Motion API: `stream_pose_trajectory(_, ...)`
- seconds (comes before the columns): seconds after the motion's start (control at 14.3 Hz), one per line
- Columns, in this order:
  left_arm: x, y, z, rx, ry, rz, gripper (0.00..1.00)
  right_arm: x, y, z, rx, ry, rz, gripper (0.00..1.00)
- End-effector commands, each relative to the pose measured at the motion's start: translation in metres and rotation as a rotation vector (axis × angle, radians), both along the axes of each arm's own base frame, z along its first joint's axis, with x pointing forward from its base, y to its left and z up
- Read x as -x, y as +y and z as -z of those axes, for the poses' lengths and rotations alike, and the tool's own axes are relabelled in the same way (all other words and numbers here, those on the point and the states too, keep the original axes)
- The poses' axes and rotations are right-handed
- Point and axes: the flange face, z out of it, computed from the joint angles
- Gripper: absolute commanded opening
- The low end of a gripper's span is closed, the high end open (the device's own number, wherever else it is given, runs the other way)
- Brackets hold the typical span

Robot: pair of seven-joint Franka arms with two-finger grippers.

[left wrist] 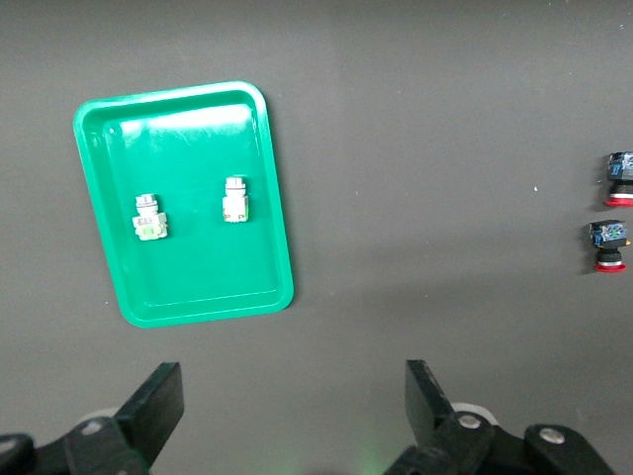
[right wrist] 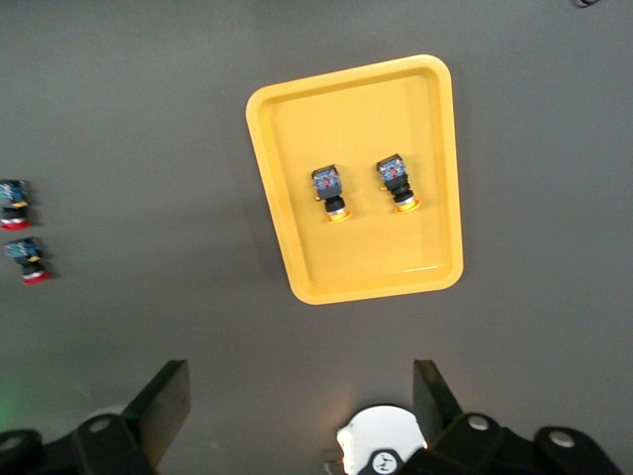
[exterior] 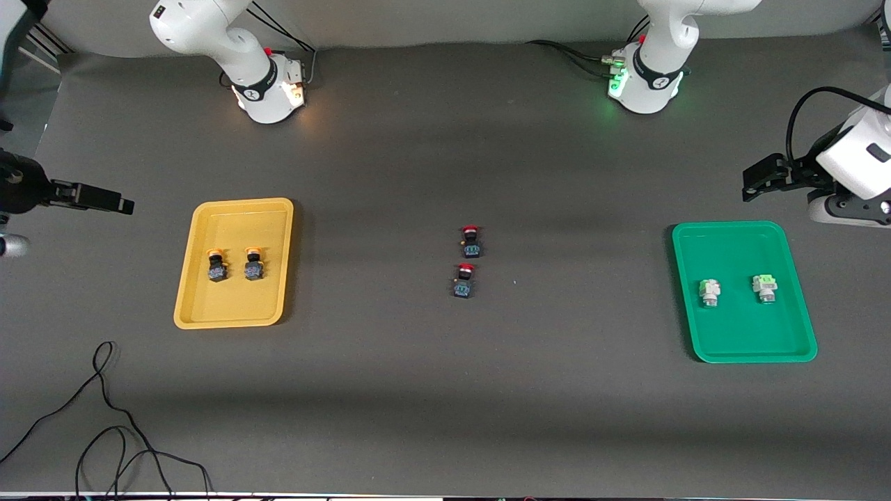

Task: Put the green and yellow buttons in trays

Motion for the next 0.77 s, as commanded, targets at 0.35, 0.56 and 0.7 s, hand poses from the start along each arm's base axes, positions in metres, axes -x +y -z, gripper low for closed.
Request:
stream_pose_trajectory(0.35,0.008,0.001,-0.010,0.008,-0.008,-0.016,1.00,0.004,0.020,-0.017,0.014,0.020,0.000,1.00)
stream_pose_trajectory(0.56,0.009,0.002,-0.009,-0.005,-0.004,-0.015,1.00,0.012,0.033,-0.028,0.045,0.002,-0.048,1.00)
stream_pose_trajectory(0.7,0.009,0.003,-0.008,-0.017,0.000,-0.015,1.00,0.013,0.037,-0.029,0.062,-0.002,-0.069,1.00)
